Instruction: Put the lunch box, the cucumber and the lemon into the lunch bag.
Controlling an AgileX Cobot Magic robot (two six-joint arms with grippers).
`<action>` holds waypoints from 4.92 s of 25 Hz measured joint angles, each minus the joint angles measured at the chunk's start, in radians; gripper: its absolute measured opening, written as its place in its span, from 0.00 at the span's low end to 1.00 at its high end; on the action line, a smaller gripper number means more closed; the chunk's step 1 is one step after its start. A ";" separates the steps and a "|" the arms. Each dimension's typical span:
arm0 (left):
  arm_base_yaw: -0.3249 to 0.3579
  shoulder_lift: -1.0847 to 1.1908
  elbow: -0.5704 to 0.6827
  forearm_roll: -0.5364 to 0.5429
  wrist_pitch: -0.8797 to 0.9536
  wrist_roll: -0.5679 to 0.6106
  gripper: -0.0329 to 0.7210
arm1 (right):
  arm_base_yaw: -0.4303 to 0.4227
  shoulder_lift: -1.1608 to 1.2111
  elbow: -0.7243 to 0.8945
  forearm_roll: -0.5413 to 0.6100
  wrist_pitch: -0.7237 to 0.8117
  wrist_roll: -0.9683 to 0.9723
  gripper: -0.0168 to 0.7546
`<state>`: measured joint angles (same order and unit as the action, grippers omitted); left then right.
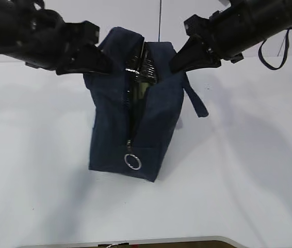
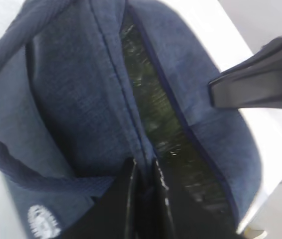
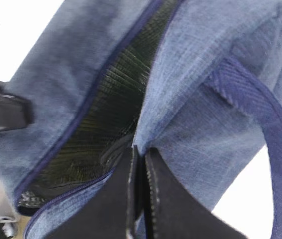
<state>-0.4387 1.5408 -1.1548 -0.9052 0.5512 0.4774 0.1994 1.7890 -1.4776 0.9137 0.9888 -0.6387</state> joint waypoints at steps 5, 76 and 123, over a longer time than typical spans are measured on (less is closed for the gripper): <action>-0.054 0.053 0.002 -0.009 -0.092 0.000 0.06 | -0.010 -0.008 0.000 -0.034 0.004 -0.063 0.03; -0.082 0.137 0.002 0.012 -0.241 0.018 0.06 | -0.012 -0.418 0.308 -0.044 0.037 -0.328 0.49; -0.082 0.137 0.002 0.018 -0.227 0.018 0.06 | 0.120 0.092 0.638 0.852 -0.181 -1.781 0.50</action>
<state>-0.5209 1.6776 -1.1530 -0.8875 0.3243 0.4959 0.3195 1.8810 -0.8392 1.7652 0.8076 -2.4196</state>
